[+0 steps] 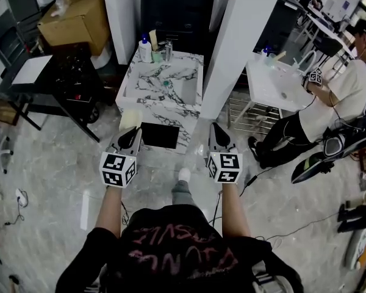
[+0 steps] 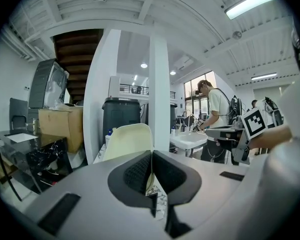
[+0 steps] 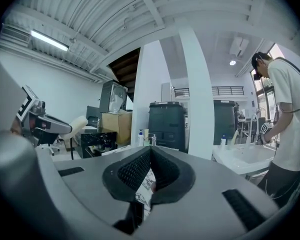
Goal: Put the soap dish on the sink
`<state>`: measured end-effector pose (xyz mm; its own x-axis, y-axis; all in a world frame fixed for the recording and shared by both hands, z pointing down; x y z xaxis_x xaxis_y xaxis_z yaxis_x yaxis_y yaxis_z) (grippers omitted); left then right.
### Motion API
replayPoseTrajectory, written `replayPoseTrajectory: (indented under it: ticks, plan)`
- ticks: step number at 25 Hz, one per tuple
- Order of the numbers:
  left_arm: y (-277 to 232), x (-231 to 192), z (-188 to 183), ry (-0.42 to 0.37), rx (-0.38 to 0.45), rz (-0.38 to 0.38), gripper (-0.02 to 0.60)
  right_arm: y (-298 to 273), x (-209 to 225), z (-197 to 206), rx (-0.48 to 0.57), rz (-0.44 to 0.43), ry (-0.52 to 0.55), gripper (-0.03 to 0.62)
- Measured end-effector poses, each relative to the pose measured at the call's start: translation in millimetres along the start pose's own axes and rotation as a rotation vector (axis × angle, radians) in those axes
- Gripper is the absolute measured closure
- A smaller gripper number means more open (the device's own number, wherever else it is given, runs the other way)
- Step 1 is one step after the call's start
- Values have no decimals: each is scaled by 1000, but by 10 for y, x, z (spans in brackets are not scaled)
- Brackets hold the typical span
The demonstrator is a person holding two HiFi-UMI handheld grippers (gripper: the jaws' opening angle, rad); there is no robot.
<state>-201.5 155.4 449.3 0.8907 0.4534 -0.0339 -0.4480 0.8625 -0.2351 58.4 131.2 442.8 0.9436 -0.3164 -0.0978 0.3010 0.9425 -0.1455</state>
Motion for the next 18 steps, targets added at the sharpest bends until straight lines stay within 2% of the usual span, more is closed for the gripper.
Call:
replayPoseTrajectory:
  ticks: [18]
  plan:
    - [-1713,-477,-137,-4,-85,-7,557,-1674,807,108,-46,-35,-36,585]
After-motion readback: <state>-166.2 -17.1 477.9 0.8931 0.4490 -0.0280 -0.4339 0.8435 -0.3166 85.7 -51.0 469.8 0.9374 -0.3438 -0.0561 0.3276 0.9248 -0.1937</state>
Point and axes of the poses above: the fingertips, and each gripper's own axes: y backward along the fingers, x to its right, z out of its underside, the point moved 2 cm from there along y, backward along the fingers, and after that the axes turned 2 degrees about y, right-handed, at the moved point
